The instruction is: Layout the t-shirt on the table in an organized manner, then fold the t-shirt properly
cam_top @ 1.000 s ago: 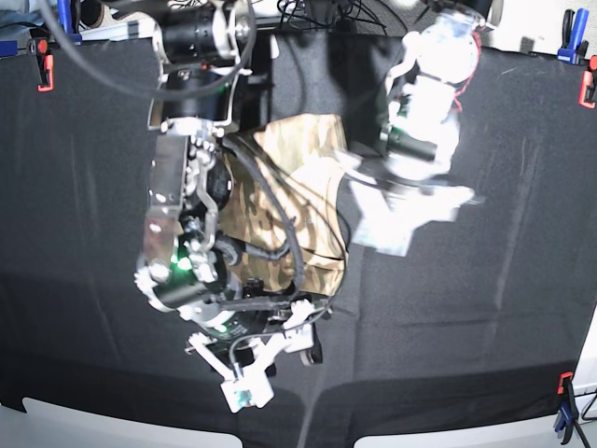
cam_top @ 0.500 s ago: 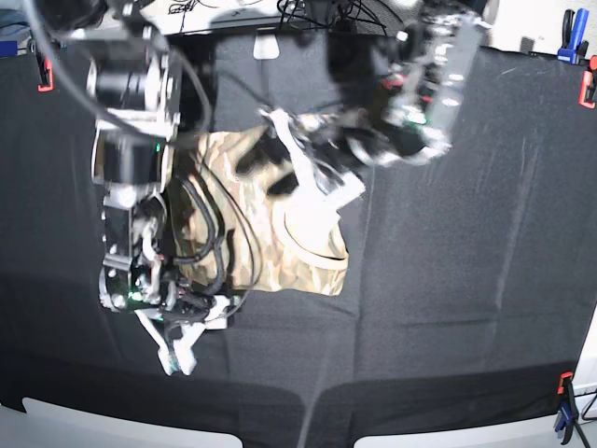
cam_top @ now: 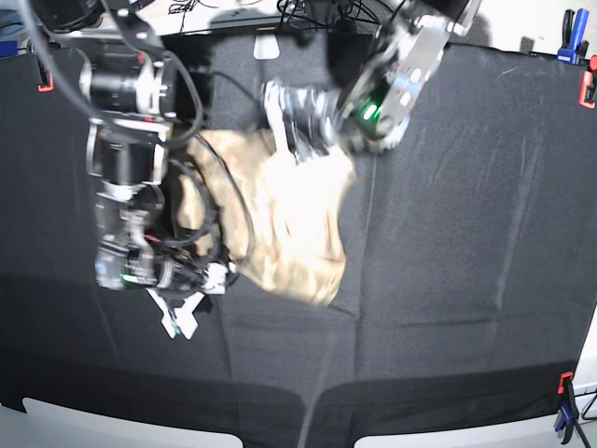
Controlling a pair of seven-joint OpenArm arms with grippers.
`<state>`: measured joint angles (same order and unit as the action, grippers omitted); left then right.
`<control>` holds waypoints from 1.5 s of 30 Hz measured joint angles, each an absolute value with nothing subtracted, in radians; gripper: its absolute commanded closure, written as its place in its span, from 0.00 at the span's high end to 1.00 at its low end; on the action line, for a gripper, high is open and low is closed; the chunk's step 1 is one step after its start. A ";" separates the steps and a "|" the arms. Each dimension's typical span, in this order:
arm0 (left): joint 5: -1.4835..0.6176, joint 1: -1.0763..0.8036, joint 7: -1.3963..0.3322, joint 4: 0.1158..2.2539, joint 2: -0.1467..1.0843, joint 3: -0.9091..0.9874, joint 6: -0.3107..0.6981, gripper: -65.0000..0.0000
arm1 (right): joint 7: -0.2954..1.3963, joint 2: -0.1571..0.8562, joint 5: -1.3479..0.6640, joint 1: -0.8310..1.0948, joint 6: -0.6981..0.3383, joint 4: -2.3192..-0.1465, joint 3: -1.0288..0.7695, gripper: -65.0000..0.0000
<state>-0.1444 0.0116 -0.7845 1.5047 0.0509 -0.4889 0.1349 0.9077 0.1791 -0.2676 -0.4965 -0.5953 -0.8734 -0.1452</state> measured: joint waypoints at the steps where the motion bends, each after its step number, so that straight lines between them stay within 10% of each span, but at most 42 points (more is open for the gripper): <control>1: -0.122 0.022 -0.785 1.505 0.057 -0.487 0.131 0.49 | 0.941 0.190 -0.292 -0.496 -0.615 -0.873 -0.145 0.57; 33: -0.047 0.073 -0.815 1.519 0.224 -0.490 0.052 0.49 | 1.100 0.200 -0.490 0.000 -0.647 -1.578 -0.225 0.57; 45: -0.040 0.060 -0.998 1.961 0.239 -0.488 -0.052 0.49 | 1.138 0.200 -0.556 0.028 -0.670 -1.588 -0.529 0.57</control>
